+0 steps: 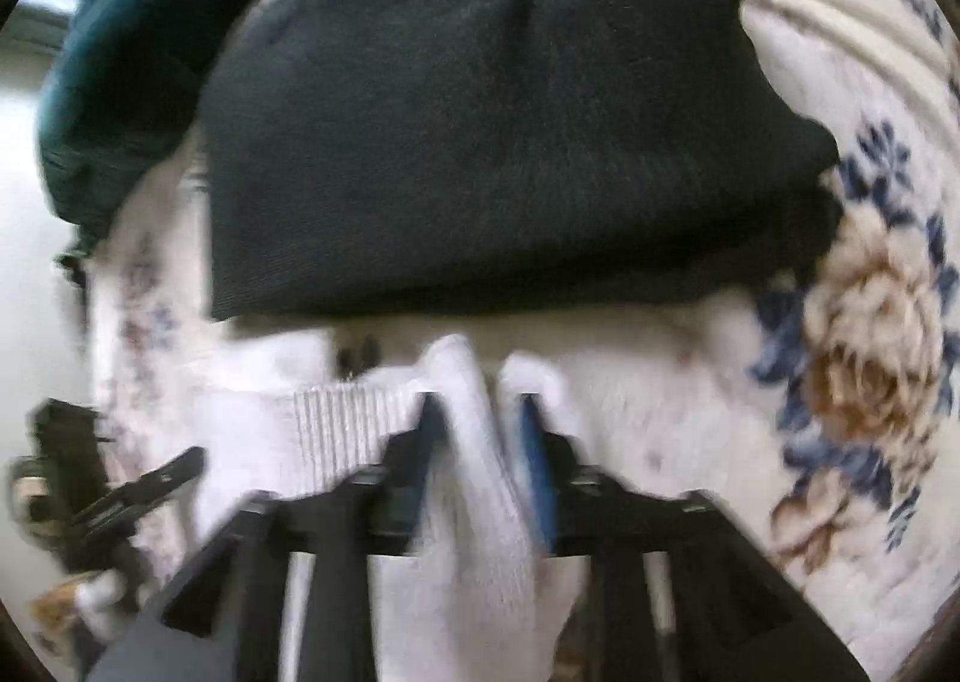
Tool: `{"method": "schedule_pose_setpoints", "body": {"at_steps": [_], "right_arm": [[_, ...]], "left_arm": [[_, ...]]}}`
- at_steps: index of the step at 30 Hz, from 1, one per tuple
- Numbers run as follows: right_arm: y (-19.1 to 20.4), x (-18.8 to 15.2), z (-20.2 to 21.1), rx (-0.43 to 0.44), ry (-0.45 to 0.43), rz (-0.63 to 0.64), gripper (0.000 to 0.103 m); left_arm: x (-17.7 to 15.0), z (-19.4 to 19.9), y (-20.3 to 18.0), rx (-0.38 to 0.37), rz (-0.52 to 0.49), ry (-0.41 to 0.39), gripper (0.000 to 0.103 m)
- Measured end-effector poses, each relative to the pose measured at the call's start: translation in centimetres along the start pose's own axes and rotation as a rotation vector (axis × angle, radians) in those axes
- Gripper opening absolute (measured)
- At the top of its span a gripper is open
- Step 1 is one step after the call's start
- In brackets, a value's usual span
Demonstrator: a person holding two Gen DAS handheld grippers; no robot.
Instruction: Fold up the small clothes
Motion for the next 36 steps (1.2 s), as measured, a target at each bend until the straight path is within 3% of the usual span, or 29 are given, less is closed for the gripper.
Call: {"method": "schedule_pose_setpoints", "body": {"at_steps": [2,5,10,15,16,17,18,20,24,28,33,36], "right_arm": [[-0.9,-1.0,2.1,0.074,-0.031,-0.02,0.067],[-3.3,-4.0,3.8,0.209,-0.013,-0.082,0.088],[-5.8,-10.3,-0.9,0.445,0.192,-0.193,0.094],[-5.6,-12.1,-6.2,0.606,0.279,-0.226,0.098],[-5.3,-11.9,-6.5,0.616,0.269,-0.22,0.097],[-4.9,-11.6,-6.7,0.619,0.255,-0.219,0.088],[-5.2,-11.5,-6.1,0.63,0.238,-0.216,0.079],[-4.7,-11.3,-5.5,0.583,0.208,-0.19,0.049],[-3.3,-10.9,-2.1,0.556,0.149,-0.147,0.043],[-2.5,-9.1,3.7,0.587,0.07,-0.129,0.043],[-1.3,-2.8,11.2,0.61,-0.069,-0.09,0.043],[-1.7,2.6,13.0,0.595,-0.135,-0.079,0.043]], "left_arm": [[-1.6,1.6,0.6,-0.079,0.039,-0.025,0.061],[-4.5,0.9,1.8,-0.132,0.066,0.025,0.061],[-7.0,-3.5,2.5,-0.2,0.092,0.134,0.062],[-5.8,-4.8,1.7,-0.248,0.098,0.117,0.06],[-5.7,-4.6,1.3,-0.24,0.08,0.11,0.042],[-5.6,-4.2,0.9,-0.241,0.064,0.107,0.034],[-5.4,-3.7,0.4,-0.248,0.06,0.094,0.031],[-5.2,-2.5,-0.7,-0.24,0.046,0.073,0.029],[-4.1,0.3,-4.8,-0.281,0.003,0.041,0.028],[-1.4,2.7,-10.1,-0.328,-0.065,0.008,0.028],[5.8,2.5,-16.9,-0.389,-0.153,-0.035,0.028],[11.0,-0.6,-19.0,-0.381,-0.185,-0.048,0.029]]}}
Point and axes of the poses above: each gripper's, at about its wrist camera, not at the fingertips, and z roughly against the way its jaws point, y to its left, x to its top, the point moved 4 cm from there along -z, roughly the way its jaws point, and after that the axes turned 1 degree about z, right-handed, at the moved point
